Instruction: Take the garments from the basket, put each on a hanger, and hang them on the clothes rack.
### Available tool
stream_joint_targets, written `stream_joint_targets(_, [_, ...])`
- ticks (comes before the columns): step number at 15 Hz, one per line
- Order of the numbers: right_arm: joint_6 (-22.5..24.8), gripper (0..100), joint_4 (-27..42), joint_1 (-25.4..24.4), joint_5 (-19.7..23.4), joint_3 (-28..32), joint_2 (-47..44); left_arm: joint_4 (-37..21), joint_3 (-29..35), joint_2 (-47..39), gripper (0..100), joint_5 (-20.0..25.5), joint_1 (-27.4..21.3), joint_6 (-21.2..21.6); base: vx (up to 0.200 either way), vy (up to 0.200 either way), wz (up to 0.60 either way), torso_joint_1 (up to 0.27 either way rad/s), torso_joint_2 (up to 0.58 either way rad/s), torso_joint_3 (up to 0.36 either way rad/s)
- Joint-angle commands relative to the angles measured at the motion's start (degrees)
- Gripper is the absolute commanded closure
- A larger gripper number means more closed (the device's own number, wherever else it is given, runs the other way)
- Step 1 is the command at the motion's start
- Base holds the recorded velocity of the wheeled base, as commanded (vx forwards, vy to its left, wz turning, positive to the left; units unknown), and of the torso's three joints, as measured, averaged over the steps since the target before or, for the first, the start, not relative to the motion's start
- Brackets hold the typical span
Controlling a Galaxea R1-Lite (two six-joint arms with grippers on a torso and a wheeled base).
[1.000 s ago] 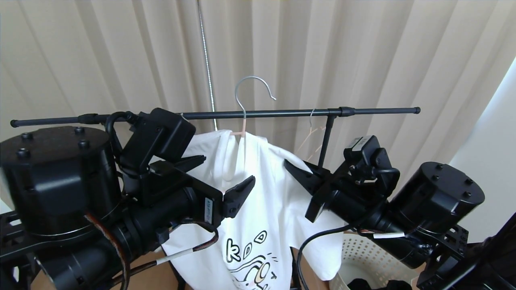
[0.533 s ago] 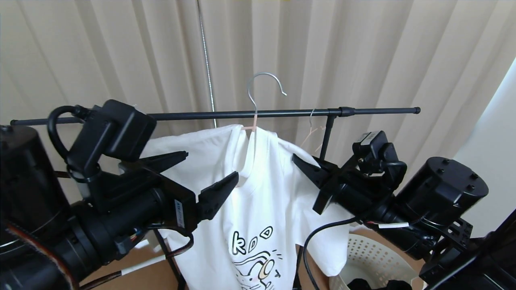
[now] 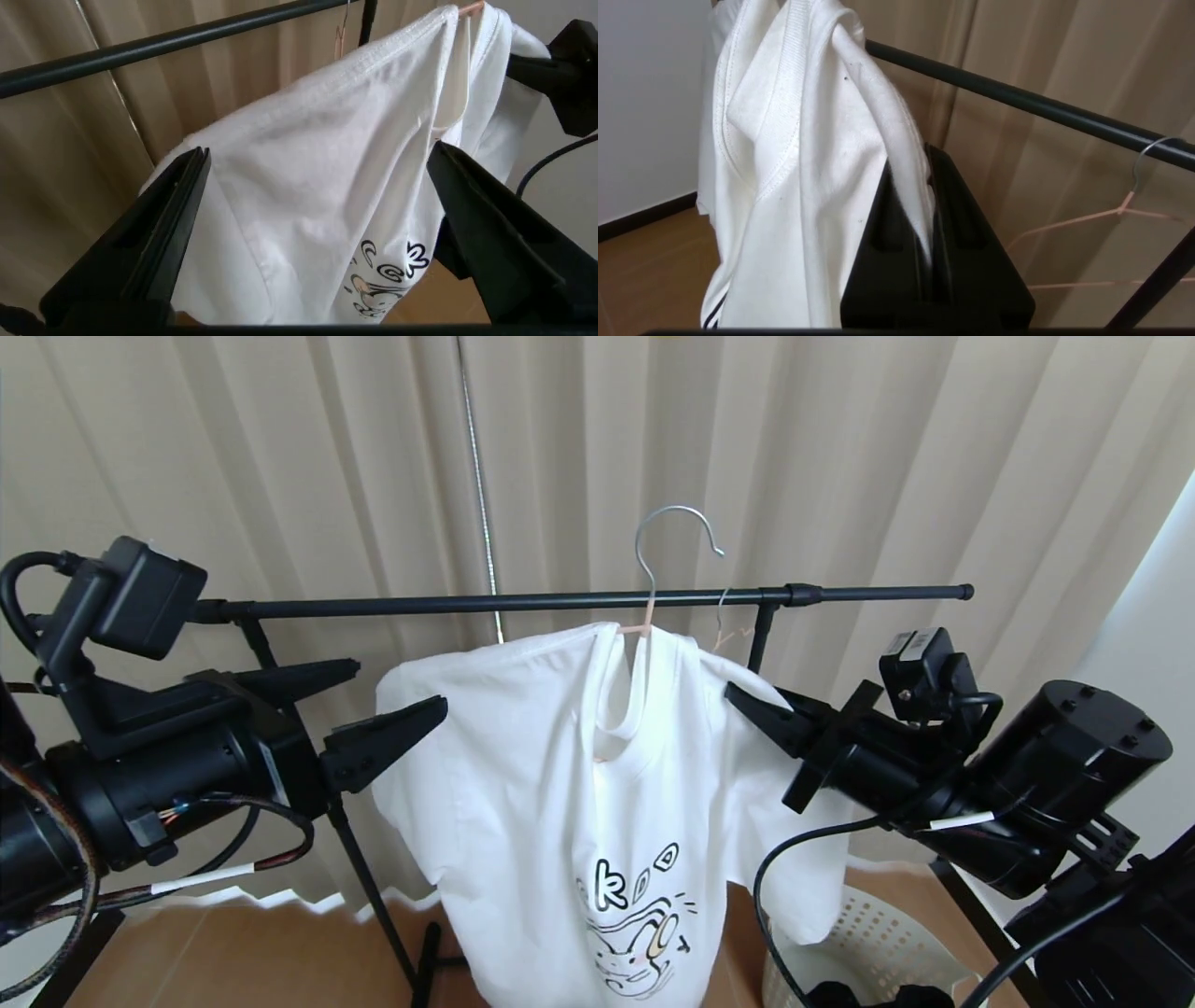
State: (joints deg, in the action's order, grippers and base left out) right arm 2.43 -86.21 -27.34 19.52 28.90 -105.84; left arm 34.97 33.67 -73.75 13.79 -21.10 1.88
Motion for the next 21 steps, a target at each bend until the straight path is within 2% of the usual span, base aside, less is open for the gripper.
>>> stream_joint_targets(1, [0.0,100,0.0,2.2,1.5,-0.4,0.1,0.0,-0.4,-1.2,0,3.4,5.1,0.0,0.000,0.000,0.00,0.000,0.00,0.000])
stream_joint_targets(3, [0.0,100,-0.1,2.7,2.5,-0.7,0.1,0.6,-0.9,-3.9,0,3.9,5.5,0.1,0.000,0.000,0.00,0.000,0.00,0.000])
stream_joint_targets(7, [0.0,100,-0.1,3.8,3.6,-1.0,0.4,13.7,-5.0,-14.2,0,3.9,6.5,0.0,0.000,0.000,0.00,0.000,0.00,0.000])
stream_joint_targets(10, [0.0,100,-0.1,4.2,3.6,-1.3,1.2,19.3,-7.4,-18.4,0,3.9,6.6,-0.1,0.000,0.000,0.00,0.000,0.00,0.000])
stream_joint_targets(13, [0.2,100,-0.1,4.2,3.6,-1.5,1.2,24.4,-8.5,-23.4,0,3.7,6.5,-3.9,0.000,0.000,0.00,0.000,0.00,0.000])
stream_joint_targets(15, [0.2,100,-0.1,4.2,3.6,-1.5,1.2,28.5,-8.5,-25.9,0,3.4,6.6,-4.7,0.000,0.000,0.00,0.000,0.00,0.000])
stream_joint_targets(20, [0.2,100,-0.1,4.1,3.5,-1.2,1.2,29.4,-8.8,-26.2,0,3.3,6.5,-5.0,0.000,0.000,0.00,0.000,0.00,0.000])
stream_joint_targets(21, [0.2,100,-0.1,4.1,3.5,-1.2,1.2,29.4,-9.0,-26.1,100,3.0,6.5,-5.0,0.000,0.000,0.00,0.000,0.00,0.000])
